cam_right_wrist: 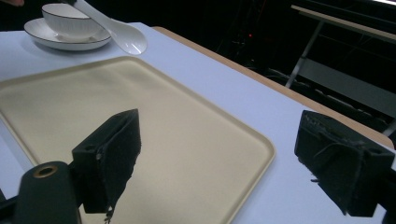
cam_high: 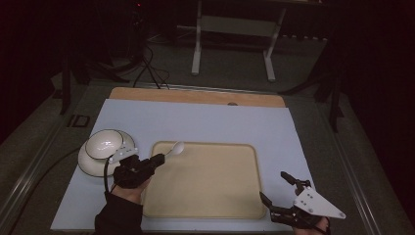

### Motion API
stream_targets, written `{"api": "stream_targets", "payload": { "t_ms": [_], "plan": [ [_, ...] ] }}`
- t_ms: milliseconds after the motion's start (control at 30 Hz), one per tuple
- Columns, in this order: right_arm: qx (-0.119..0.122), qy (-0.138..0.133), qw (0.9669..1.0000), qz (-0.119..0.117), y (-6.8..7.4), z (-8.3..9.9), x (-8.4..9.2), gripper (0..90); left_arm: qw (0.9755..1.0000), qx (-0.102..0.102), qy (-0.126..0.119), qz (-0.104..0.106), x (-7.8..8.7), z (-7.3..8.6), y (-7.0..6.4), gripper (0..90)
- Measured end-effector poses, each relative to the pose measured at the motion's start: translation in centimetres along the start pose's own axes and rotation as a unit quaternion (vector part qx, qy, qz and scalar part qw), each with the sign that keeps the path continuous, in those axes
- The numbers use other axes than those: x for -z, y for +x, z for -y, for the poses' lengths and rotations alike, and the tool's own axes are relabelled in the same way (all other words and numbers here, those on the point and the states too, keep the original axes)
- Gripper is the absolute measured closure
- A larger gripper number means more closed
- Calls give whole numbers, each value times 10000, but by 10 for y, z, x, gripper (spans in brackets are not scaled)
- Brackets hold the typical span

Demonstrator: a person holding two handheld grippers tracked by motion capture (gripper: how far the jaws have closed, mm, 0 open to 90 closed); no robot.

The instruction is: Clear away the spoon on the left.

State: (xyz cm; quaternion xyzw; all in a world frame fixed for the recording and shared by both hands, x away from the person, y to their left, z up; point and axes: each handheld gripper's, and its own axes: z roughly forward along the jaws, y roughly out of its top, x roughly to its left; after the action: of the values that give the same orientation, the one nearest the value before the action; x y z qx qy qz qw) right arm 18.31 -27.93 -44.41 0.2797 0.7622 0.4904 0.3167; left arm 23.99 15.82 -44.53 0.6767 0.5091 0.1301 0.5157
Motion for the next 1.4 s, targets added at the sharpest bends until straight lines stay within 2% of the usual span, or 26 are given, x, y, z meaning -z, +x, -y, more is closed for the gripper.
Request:
{"api": "stream_targets", "payload": {
  "t_ms": [133, 200, 233, 400, 433, 500, 567, 600, 633, 767, 867, 900, 933, 1000, 1067, 1233, 1300, 1333, 1400],
  "plan": [
    [0, -2, 10000, -2, 0, 0, 0, 144, 10000, 77, -34, -45, -6, 4, -2, 866],
    [-6, 15, 10000, -17, 0, 0, 0, 144, 9998, 140, -29, -120, -16, 10, -5, 866],
    [-6, 15, 10000, -17, 0, 0, 0, 144, 9998, 140, -29, -120, -16, 10, -5, 866],
    [-9, 15, 10000, -28, 0, 0, -1, 144, 9988, 302, -128, -362, -28, 20, -8, 865],
    [-8, 15, 10000, -27, 0, 0, -1, 144, 9988, 302, -128, -362, -28, 20, -8, 865],
    [-10, 13, 10000, -28, 0, 0, -1, 144, 9979, 276, -225, -543, -31, 23, -10, 865],
    [-7, 9, 10000, -31, 0, 0, 0, 144, 9975, 304, -254, -592, -34, 27, -11, 865],
    [-11, 7, 10000, -32, 0, 0, 0, 144, 9968, 212, -313, -707, -37, 30, -15, 865],
    [-20, 6, 10000, -35, 0, 0, -1, 144, 9968, 212, -313, -707, -37, 30, -15, 865],
    [-5, 12, 10000, -32, 0, 0, 0, 144, 9968, 203, -246, -734, -44, 34, -19, 865],
    [-13, 2, 10000, -39, -1, 0, -1, 144, 9947, 285, -245, -954, -49, 42, -18, 865],
    [-16, -8, 10000, -47, -1, 0, -1, 145, 9947, 285, -245, -954, -49, 42, -18, 865],
    [-14, -2, 10000, -43, 0, 0, 0, 145, 9945, 368, -232, -949, -50, 46, -16, 865],
    [-18, -7, 10000, -49, -1, 0, -1, 145, 9941, 342, -250, -1000, -50, 48, -17, 864],
    [-13, 0, 10000, -46, 0, 0, 0, 145, 9944, 313, -161, -994, -51, 51, -18, 863],
    [-8, -2, 10000, -50, 0, 0, 0, 145, 9933, 404, 15, -1080, -49, 62, -21, 860],
    [-19, 11, 10000, -59, 0, 0, -1, 145, 9935, 430, 55, -1054, -50, 64, -21, 858],
    [-20, 15, 10000, -64, 0, 0, -1, 145, 9935, 329, 133, -1080, -51, 68, -22, 857],
    [-20, 10, 10000, -73, 0, 0, -1, 146, 9931, 311, 202, -1109, -51, 72, -23, 855]
  ]
}}
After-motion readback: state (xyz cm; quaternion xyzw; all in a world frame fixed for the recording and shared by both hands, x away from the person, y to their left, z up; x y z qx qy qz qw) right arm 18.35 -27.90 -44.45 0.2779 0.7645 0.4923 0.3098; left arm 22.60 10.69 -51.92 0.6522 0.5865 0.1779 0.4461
